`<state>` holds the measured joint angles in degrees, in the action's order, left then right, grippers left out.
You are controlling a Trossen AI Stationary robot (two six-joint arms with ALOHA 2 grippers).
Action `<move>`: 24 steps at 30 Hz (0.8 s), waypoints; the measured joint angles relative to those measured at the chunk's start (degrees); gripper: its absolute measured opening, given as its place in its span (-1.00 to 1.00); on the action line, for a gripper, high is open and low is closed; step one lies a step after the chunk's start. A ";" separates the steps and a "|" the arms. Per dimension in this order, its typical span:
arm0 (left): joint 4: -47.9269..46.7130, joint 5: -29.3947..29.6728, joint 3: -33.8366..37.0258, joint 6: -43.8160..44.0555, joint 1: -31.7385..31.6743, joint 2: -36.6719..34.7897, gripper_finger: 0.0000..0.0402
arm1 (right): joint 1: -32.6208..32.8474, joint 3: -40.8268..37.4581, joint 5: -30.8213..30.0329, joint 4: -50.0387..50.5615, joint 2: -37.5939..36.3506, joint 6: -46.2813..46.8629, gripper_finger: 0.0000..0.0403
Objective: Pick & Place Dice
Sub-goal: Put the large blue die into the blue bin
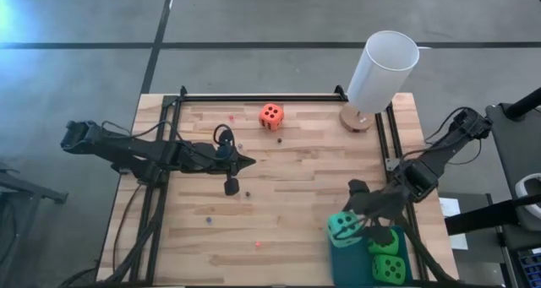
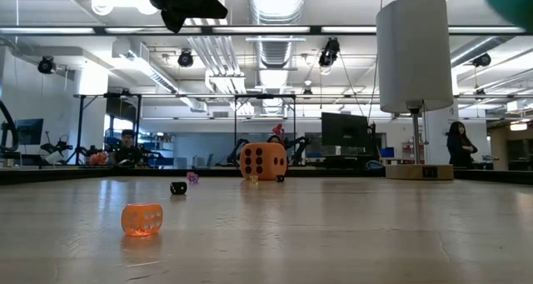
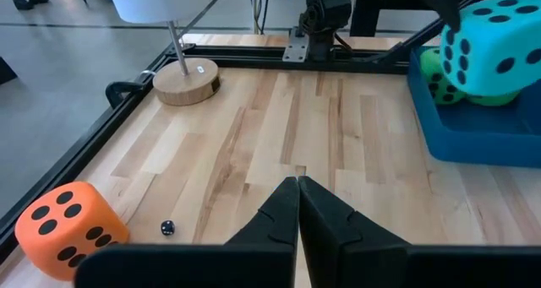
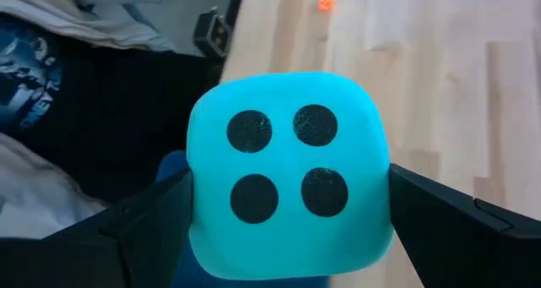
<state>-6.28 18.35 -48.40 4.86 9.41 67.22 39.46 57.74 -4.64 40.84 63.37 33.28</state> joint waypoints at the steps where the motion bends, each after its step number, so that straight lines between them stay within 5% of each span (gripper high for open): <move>1: 0.00 0.00 0.00 0.00 0.00 0.00 -0.93 | 0.65 0.00 0.00 0.00 0.00 0.42 0.76; 24: 0.00 0.00 0.00 -0.04 0.00 0.02 -0.93 | 10.72 -0.02 0.13 0.98 0.33 7.29 0.76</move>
<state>-6.28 18.35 -48.40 4.82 9.41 67.24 50.17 57.71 -4.52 41.82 63.71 40.58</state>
